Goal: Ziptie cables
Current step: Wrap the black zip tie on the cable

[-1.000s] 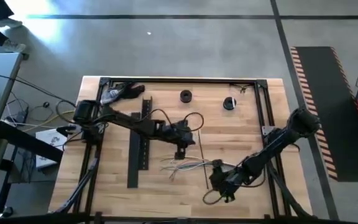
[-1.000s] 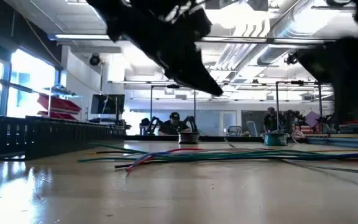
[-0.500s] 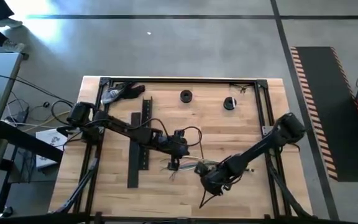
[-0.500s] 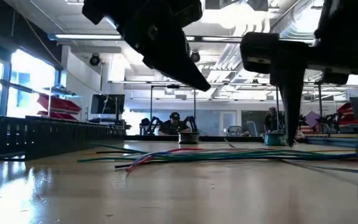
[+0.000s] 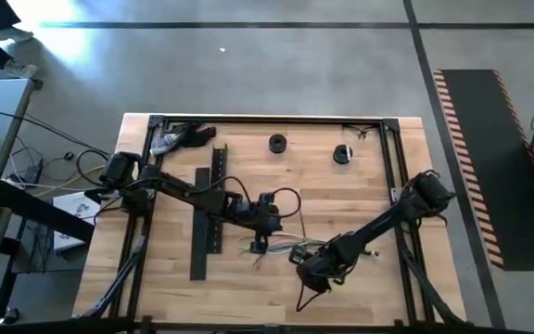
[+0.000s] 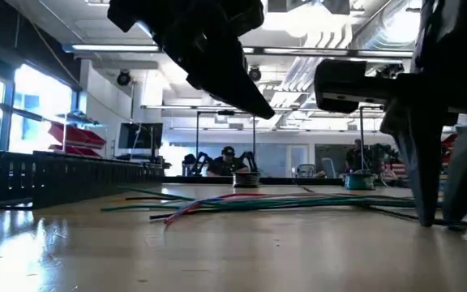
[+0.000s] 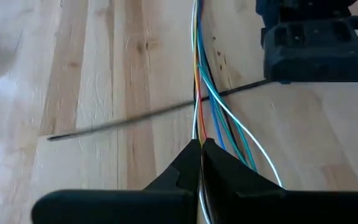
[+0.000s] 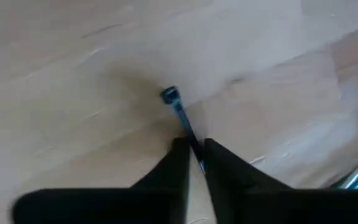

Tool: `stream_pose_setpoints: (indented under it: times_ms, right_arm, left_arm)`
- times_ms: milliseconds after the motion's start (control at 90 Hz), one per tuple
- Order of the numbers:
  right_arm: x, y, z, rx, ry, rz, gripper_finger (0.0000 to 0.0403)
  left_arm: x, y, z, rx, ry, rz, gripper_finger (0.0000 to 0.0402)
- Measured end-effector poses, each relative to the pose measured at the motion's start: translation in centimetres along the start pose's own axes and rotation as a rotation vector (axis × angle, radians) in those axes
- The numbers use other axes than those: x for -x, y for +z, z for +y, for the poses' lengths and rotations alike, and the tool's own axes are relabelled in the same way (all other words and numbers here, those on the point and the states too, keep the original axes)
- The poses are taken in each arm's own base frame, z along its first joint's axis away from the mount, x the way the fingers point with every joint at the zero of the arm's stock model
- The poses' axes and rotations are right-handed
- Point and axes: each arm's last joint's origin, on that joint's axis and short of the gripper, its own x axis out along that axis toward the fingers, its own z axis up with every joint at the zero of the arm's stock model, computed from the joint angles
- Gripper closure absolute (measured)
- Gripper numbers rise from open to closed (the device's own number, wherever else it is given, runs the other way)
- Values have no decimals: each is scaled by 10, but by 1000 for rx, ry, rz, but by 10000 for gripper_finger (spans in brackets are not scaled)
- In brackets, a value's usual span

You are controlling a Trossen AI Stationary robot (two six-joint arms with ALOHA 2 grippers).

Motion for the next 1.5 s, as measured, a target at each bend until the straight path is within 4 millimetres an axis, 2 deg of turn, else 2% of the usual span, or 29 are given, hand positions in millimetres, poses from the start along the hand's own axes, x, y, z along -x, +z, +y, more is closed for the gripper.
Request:
stream_pose_setpoints:
  times_ms: [167,389,633,733,822,978,1167,1322,1500]
  right_arm:
    - [-1,4,-4,-133,-62,-30,402]
    - [6,13,-4,-357,-193,-87,403]
    - [12,17,22,-670,-449,-242,403]
    - [10,13,34,-797,-589,-312,403]
    - [9,8,44,-905,-690,-374,403]
    - [5,2,58,-1097,-779,-495,403]
    - [4,-3,82,-1202,-861,-617,403]
    - [3,-8,97,-1274,-897,-689,403]
    - [4,-8,105,-1278,-911,-715,403]
  left_arm:
    - [0,-1,-3,-46,-3,-7,402]
    - [-4,-16,-13,-92,10,-74,402]
    - [-6,-32,-30,-95,-1,-176,402]
    - [-10,-41,-38,-62,-23,-148,402]
    - [-18,-42,-45,-19,-29,-190,398]
    - [-36,-46,-59,-91,-37,-305,363]
    - [-54,-48,-64,-5,-18,-478,295]
    - [-70,-33,-67,19,-9,-529,261]
    - [-92,-15,-70,34,19,-531,252]
